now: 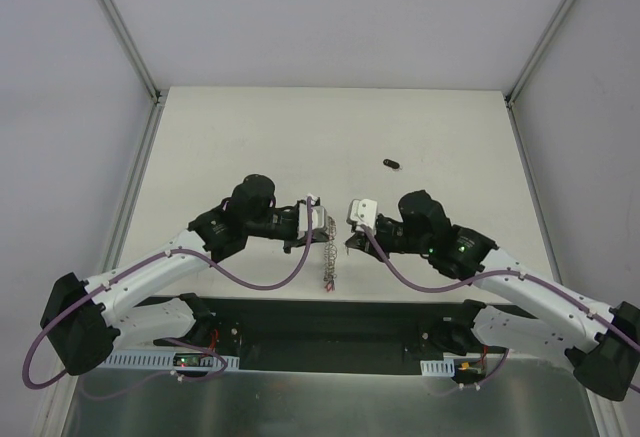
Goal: Put the keys on the keyring
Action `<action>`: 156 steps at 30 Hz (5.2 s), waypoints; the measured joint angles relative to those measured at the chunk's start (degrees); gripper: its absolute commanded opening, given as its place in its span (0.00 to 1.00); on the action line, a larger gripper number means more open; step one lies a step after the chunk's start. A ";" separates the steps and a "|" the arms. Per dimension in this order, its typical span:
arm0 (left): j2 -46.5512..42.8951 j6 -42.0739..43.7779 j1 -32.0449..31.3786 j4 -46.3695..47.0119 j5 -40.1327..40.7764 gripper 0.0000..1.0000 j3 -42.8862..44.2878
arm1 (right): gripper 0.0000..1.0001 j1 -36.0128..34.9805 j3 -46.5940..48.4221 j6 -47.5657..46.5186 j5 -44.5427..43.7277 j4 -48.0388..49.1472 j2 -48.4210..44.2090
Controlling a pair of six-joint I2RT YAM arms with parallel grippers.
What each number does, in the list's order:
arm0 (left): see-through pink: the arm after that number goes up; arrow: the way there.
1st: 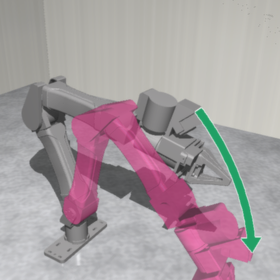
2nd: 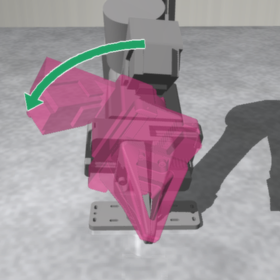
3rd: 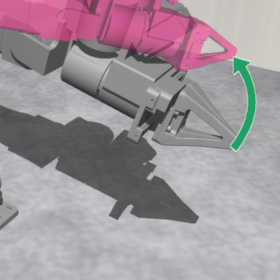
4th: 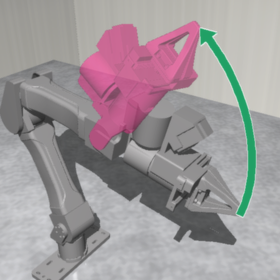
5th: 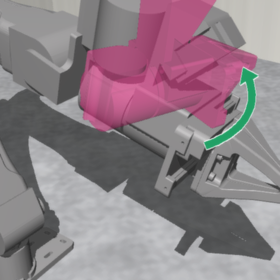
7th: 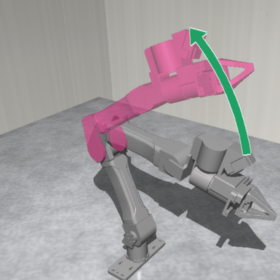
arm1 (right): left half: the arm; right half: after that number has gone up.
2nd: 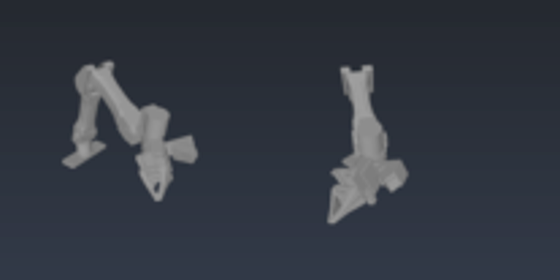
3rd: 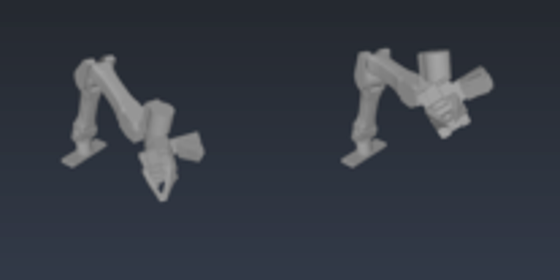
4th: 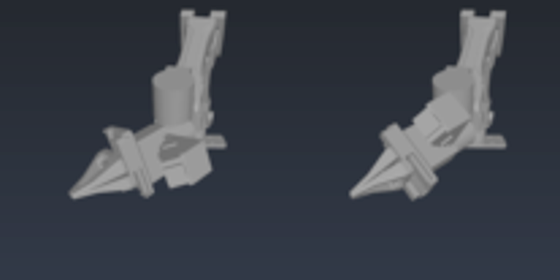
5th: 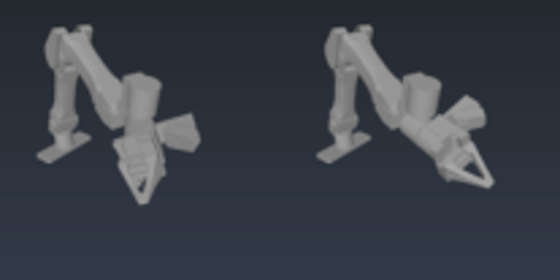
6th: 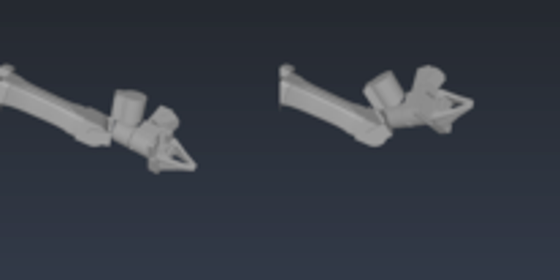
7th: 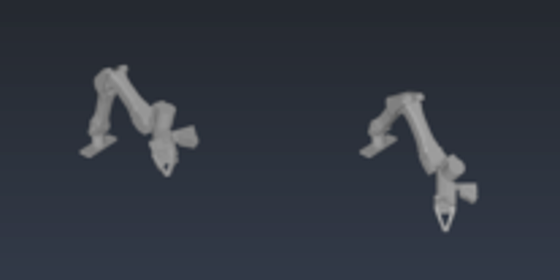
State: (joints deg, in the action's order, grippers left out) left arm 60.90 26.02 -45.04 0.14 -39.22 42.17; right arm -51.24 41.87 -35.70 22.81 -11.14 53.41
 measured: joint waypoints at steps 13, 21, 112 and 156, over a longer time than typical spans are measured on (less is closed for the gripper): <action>1.38 -1.18 0.00 -0.02 -2.80 0.00 0.00 | 0.01 -0.59 0.15 -1.07 0.44 0.61 -1.53; 1.38 -1.22 0.00 -0.02 -2.80 0.00 0.00 | 0.01 -2.43 1.09 -2.27 0.33 0.85 -0.24; 4.00 -2.62 0.02 -0.81 -7.19 0.00 0.22 | 0.01 -4.13 1.90 -4.92 -0.79 -0.33 3.34; 6.10 -18.43 -0.02 9.92 -3.13 0.00 -1.20 | 0.12 -4.15 1.95 -5.86 -5.51 -0.74 2.95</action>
State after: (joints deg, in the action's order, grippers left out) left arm 67.00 7.60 -45.06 10.07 -42.35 40.97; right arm -55.40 43.81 -41.56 17.30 -11.88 56.36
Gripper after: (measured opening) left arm 0.007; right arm 0.110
